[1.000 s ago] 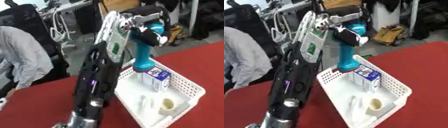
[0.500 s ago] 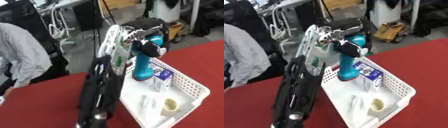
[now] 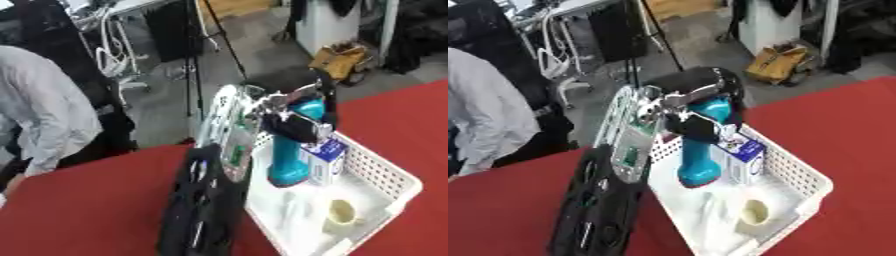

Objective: Pick up objects on the table and place them in the box.

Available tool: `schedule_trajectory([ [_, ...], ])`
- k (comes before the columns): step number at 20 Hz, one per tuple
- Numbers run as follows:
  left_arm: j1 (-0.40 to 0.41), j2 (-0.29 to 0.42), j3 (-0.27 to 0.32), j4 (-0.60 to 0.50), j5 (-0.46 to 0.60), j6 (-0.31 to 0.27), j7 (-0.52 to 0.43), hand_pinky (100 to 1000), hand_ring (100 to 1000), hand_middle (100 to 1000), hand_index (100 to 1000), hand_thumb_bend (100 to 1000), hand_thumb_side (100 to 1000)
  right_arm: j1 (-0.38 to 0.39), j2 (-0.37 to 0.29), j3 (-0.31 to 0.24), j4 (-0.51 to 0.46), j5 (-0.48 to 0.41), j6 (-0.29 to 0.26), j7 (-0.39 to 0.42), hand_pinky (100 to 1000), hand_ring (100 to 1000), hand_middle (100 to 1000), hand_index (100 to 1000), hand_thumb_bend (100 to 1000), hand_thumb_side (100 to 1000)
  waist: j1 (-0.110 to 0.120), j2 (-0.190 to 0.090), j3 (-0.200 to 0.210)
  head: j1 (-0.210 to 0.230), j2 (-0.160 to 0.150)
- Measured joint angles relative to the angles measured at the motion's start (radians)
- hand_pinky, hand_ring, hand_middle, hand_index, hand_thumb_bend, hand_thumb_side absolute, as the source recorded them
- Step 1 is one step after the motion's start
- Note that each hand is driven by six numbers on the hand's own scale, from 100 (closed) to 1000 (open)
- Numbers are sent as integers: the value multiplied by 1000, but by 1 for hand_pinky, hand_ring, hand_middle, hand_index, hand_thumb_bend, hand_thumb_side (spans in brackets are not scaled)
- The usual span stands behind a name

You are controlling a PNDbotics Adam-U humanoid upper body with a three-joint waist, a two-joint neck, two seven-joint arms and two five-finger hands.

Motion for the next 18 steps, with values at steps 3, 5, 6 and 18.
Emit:
schedule_trajectory([
  [3,24,-10,0,-1,18,-19,19,100,364,489,614,100,245,0,0,-3,0,0,-1,1,703,540,404,402,100,319,0,3,2,-1,-6],
  [5,39,-12,0,2,33,-36,36,112,572,612,778,100,244,0,0,-5,0,0,-2,1,703,540,404,402,100,319,0,4,2,-3,-7],
  [6,45,-13,0,6,40,-45,45,154,610,644,804,100,245,0,0,-5,0,0,-3,1,703,539,404,402,100,320,-1,6,3,-5,-7],
  [18,64,-19,0,35,123,-100,100,1000,1000,1000,1000,100,597,0,0,-6,0,-2,-4,2,702,539,404,402,100,322,-6,9,5,-10,-8],
])
